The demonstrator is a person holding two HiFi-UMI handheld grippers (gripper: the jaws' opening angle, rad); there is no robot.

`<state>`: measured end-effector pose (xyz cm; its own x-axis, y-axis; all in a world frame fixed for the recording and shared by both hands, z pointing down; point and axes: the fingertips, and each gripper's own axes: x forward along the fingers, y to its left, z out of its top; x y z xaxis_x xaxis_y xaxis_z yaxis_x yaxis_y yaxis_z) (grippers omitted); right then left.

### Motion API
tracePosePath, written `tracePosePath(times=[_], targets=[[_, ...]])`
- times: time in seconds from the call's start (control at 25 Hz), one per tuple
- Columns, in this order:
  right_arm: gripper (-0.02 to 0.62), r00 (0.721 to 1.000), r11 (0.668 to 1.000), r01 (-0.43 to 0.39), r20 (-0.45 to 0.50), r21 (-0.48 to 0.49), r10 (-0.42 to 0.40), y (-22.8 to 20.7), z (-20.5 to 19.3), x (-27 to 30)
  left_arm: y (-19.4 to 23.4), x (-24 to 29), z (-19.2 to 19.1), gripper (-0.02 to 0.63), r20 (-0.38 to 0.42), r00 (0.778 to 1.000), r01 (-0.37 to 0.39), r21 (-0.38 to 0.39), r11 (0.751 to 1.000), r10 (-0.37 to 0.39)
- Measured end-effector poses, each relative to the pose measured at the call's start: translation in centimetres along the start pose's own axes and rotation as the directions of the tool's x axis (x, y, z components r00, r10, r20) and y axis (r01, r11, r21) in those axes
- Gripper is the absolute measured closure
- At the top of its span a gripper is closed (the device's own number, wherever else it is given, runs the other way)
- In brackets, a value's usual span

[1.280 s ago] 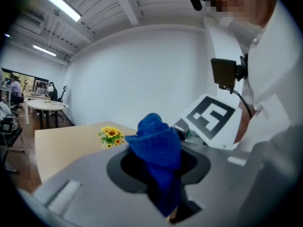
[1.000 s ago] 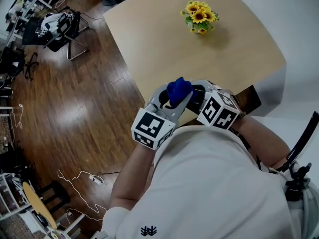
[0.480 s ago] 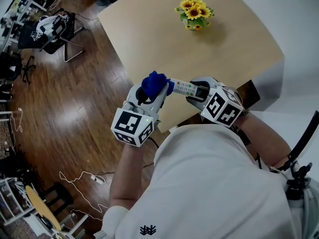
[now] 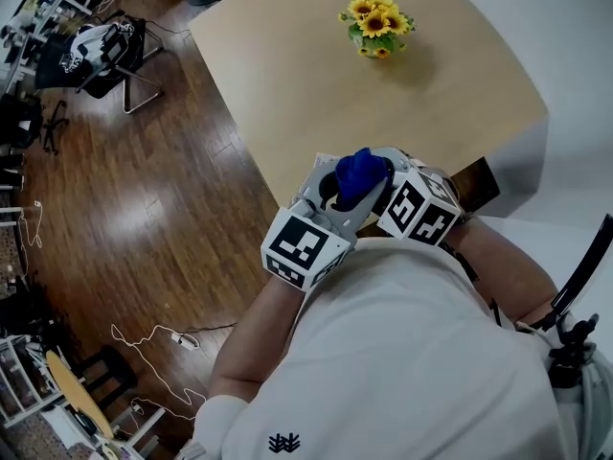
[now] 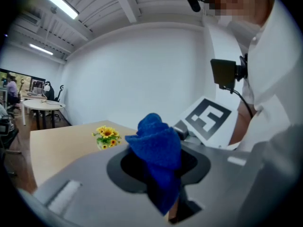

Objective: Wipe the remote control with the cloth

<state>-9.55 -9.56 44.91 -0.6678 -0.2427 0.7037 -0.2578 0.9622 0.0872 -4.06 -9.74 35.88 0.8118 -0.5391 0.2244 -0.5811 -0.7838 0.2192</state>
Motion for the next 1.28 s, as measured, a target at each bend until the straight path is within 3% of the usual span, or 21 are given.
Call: tracePosePath(times=[0.24, 0.52, 0.88, 1.28], targets=[[0.376, 1.0, 1.0, -0.022, 0.002, -0.014, 0.022, 0.1, -0.2, -0.1, 0.6, 0.6, -0.8, 0.46, -0.037, 0.999, -0.018, 0.004, 1.0, 0.018], [0.376, 0.999, 0.999, -0.034, 0.003, -0.007, 0.034, -3.1, -1.7, -0.1, 6.0, 0.4, -0.9, 0.46, -0.059, 0.987, -0.148, 0.015, 0.989, 0.148], [0.376, 1.0, 0.999, -0.011, -0.019, 0.037, 0.012, -5.8, -4.5, 0.2, 10.3, -3.8, -0.8, 0.46, -0.054, 0.943, -0.329, -0.01, 0.944, 0.328], [0.377, 0.994, 0.995, -0.003, -0.106, 0.096, 0.014, -10.0, -11.2, 7.2, 8.8, -6.5, -2.9, 0.46, -0.115, 0.894, -0.441, -0.06, 0.896, 0.432]])
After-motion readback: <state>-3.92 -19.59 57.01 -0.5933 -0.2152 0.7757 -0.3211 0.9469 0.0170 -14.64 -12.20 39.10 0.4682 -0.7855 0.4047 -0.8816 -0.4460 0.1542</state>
